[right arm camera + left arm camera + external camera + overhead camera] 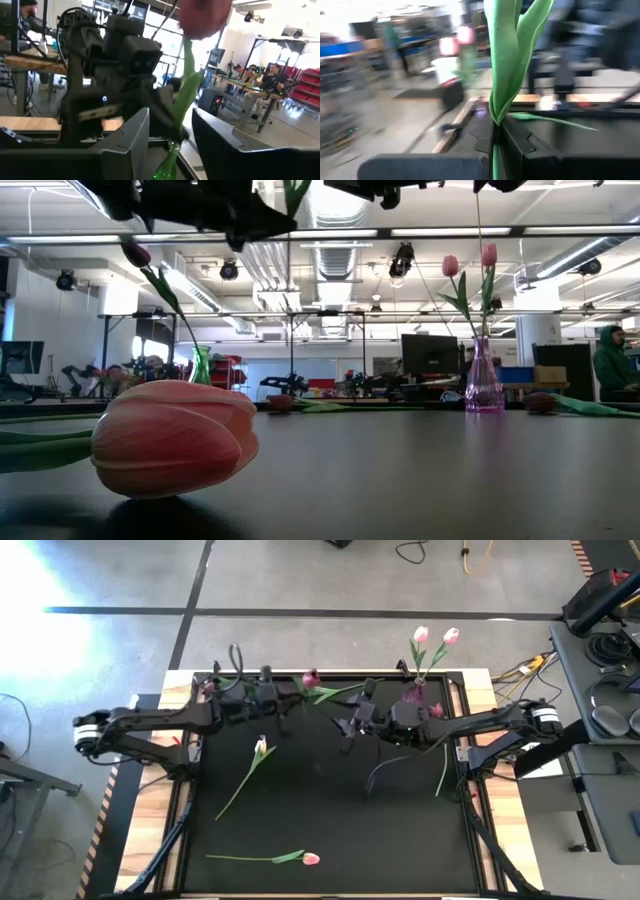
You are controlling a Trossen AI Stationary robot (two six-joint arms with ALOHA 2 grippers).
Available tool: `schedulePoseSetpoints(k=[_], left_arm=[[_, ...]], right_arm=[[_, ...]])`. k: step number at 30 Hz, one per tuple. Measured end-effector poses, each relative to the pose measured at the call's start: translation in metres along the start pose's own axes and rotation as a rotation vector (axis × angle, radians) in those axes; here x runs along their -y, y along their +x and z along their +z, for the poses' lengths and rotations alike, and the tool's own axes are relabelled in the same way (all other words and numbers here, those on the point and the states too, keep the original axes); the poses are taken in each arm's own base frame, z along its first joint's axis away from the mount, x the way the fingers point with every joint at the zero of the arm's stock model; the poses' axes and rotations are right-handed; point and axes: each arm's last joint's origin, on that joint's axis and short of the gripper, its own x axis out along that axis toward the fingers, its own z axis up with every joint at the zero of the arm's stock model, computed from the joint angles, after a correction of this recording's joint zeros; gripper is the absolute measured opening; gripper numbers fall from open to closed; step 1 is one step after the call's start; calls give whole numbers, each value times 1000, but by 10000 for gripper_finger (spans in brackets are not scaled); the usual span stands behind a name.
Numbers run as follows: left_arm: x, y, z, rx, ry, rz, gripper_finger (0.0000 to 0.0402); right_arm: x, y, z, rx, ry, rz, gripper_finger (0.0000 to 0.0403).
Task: Sort flowers into vase by color
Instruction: Put the red flower into the green vase
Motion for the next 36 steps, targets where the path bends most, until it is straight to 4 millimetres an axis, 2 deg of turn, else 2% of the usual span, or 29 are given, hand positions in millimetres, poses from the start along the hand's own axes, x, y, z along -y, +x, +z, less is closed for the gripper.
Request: schedulePoseSetpoints(k=[4,7,10,21,36], left_arm=[[-11,-16,10,-60,3,303,0],[-20,-25,10,-117,23,563,0],[-29,-30,12,-130,39,694,0],[-65,-31,8,-139,16,832,0],[-69,-41,13,-131,19,862,0]], right_arm=[[1,-1,1,-6,-13,-12,163],[1,-1,0,-13,-15,-14,166],[1,-1,0,-15,-16,-14,165],[0,-1,-1,-30,-14,-8,151],[1,-1,-3,-35,-16,-9,150]])
